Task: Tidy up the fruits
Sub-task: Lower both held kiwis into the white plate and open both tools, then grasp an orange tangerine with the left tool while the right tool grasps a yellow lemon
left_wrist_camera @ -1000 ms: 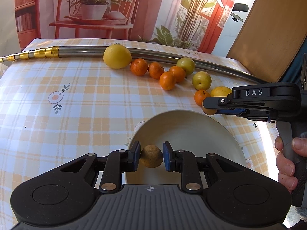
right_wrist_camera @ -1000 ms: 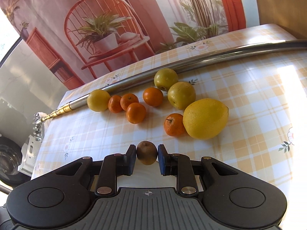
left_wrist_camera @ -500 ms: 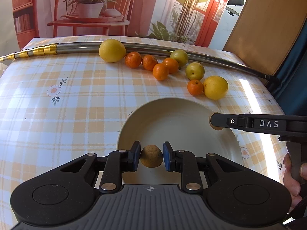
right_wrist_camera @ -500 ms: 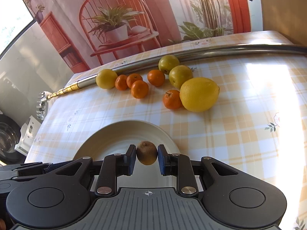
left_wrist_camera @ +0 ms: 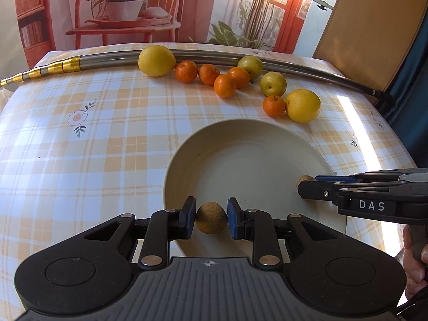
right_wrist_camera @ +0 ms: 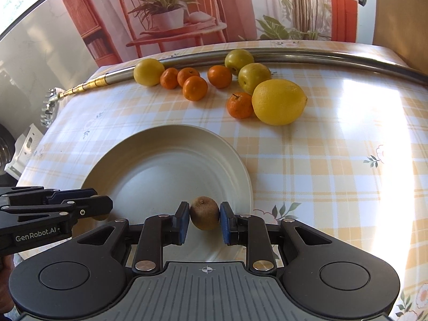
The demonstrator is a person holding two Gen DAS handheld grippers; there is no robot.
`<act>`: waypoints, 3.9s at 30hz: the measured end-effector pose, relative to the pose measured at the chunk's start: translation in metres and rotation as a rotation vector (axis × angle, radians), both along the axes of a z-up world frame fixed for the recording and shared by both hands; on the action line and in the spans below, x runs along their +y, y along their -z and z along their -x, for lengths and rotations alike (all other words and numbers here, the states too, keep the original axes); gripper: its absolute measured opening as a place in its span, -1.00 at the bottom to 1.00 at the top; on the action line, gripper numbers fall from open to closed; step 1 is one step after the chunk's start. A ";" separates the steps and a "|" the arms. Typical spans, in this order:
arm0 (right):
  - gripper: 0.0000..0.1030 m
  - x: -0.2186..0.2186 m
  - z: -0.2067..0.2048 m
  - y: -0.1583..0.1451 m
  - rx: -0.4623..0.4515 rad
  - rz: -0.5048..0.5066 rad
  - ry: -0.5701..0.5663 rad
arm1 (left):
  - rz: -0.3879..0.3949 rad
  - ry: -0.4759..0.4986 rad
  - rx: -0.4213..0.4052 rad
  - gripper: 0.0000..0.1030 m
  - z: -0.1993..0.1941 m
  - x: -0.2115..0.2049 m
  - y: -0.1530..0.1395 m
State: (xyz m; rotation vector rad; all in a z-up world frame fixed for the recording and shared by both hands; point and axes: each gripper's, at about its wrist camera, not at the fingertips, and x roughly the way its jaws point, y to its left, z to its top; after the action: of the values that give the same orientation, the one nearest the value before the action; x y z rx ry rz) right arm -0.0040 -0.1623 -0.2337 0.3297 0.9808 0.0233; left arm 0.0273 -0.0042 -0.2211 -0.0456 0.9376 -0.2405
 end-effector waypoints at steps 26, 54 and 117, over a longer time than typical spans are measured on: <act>-0.54 0.000 0.001 0.001 0.000 0.044 0.018 | -0.017 -0.027 -0.023 -0.47 0.004 0.002 0.004; -0.48 -0.001 0.002 0.000 -0.006 0.050 0.021 | -0.024 -0.025 -0.025 -0.46 0.004 0.001 0.005; -0.38 -0.098 -0.070 -0.026 -0.161 0.058 0.181 | 0.029 0.075 0.017 -0.17 -0.182 -0.044 0.011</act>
State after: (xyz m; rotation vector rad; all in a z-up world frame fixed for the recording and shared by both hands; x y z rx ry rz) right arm 0.0659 -0.2600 -0.2076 0.3566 0.7876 -0.1407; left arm 0.2088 -0.0485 -0.2320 -0.0396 0.9541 -0.3232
